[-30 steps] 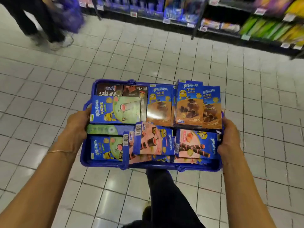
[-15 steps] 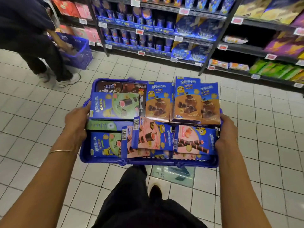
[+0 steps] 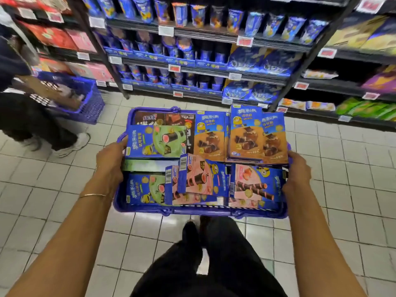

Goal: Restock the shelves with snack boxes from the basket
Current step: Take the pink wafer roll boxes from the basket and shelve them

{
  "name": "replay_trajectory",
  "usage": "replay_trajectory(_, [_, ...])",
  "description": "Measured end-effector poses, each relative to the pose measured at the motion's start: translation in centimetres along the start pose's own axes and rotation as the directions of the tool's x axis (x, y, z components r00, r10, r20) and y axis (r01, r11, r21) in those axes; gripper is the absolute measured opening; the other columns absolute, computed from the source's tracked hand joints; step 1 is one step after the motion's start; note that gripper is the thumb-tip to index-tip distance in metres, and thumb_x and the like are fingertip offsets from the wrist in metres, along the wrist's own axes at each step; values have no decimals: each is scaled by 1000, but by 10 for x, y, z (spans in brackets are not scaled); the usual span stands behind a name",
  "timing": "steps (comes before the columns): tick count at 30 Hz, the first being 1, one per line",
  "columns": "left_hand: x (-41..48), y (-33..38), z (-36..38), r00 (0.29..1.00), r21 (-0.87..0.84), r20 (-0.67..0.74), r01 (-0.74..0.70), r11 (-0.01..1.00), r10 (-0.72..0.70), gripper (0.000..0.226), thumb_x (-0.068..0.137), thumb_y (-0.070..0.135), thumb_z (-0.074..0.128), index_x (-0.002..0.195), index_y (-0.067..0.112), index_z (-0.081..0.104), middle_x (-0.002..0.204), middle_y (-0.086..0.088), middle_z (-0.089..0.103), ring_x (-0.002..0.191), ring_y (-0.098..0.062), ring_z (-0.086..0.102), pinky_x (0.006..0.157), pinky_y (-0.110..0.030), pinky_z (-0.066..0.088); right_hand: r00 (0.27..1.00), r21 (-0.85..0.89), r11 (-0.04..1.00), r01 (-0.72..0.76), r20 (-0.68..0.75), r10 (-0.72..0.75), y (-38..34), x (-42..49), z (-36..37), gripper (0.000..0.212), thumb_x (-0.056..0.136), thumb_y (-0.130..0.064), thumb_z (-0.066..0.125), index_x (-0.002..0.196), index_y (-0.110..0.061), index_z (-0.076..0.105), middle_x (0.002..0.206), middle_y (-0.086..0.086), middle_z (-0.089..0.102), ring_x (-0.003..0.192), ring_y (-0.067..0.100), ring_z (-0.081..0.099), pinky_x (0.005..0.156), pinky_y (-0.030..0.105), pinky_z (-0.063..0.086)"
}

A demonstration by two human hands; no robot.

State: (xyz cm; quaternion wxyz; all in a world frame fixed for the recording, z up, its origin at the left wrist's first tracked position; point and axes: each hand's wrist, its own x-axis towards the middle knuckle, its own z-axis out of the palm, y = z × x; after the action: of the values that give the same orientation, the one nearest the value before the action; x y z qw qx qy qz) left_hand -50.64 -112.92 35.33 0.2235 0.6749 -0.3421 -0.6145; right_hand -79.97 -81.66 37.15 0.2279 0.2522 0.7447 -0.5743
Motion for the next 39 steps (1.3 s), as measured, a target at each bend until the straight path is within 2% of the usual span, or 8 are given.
replay_trajectory(3, [58, 39, 40, 1000, 18, 1, 18, 1000, -18, 29, 86, 38, 84, 99, 16, 71, 69, 2, 79, 51, -11, 72, 42, -24, 54, 1000, 14, 1000, -22, 19, 22, -24, 37, 62, 25, 68, -44, 66, 79, -22, 70, 86, -1, 75, 74, 17, 71, 73, 35, 59])
replay_trajectory(8, [165, 77, 113, 1000, 70, -15, -8, 997, 9, 20, 92, 29, 75, 102, 13, 72, 92, -5, 80, 91, -27, 78, 86, -47, 64, 996, 53, 996, -78, 43, 75, -46, 120, 177, 19, 82, -37, 66, 84, -19, 70, 85, -3, 74, 73, 16, 70, 67, 30, 57])
replay_trajectory(13, [279, 91, 171, 1000, 85, -21, -20, 996, 22, 11, 91, 23, 79, 88, 17, 71, 76, -2, 77, 54, -12, 70, 58, -28, 54, 993, 70, 990, -120, 1, 120, -48, 203, 278, 12, 86, -25, 62, 77, -17, 65, 72, -4, 65, 50, 11, 61, 39, 17, 45])
replay_trajectory(19, [427, 62, 226, 999, 141, -33, -4, 990, 9, 34, 92, 28, 77, 118, 7, 73, 97, -9, 80, 71, -19, 74, 64, -31, 60, 984, 50, 984, -171, -45, 173, 4, 309, 376, 16, 80, -33, 62, 75, -19, 68, 78, -2, 69, 57, 13, 66, 53, 24, 51])
replay_trajectory(23, [523, 29, 262, 999, 183, -27, -24, 983, 29, 31, 93, 24, 74, 118, 5, 75, 73, 3, 77, 52, -3, 69, 48, -19, 54, 983, 24, 988, -154, -96, 156, 48, 381, 434, 14, 75, -29, 63, 67, -17, 63, 70, -2, 65, 63, 16, 60, 59, 28, 51])
replay_trajectory(27, [592, -3, 290, 999, 100, -14, 48, 994, -46, 19, 93, 22, 77, 110, 14, 73, 79, 1, 76, 65, -13, 70, 80, -40, 63, 983, 41, 988, -151, -95, 154, 87, 435, 477, 10, 81, -23, 61, 73, -16, 60, 79, 3, 58, 76, 18, 52, 61, 31, 46])
replay_trajectory(33, [658, -31, 316, 997, 110, 0, 78, 991, -78, 10, 91, 23, 78, 87, 19, 69, 59, 9, 72, 44, -5, 63, 44, -18, 48, 982, -28, 984, -178, -65, 176, 124, 490, 517, 12, 84, -26, 60, 77, -17, 59, 82, 3, 58, 74, 21, 54, 64, 31, 44])
replay_trajectory(39, [683, -41, 331, 996, 126, 28, 82, 989, -86, 20, 93, 27, 77, 108, 18, 71, 76, 2, 73, 44, -6, 62, 42, -15, 46, 981, 35, 982, -186, -56, 188, 144, 514, 537, 16, 89, -22, 58, 73, -17, 61, 72, -3, 60, 57, 11, 57, 49, 18, 45])
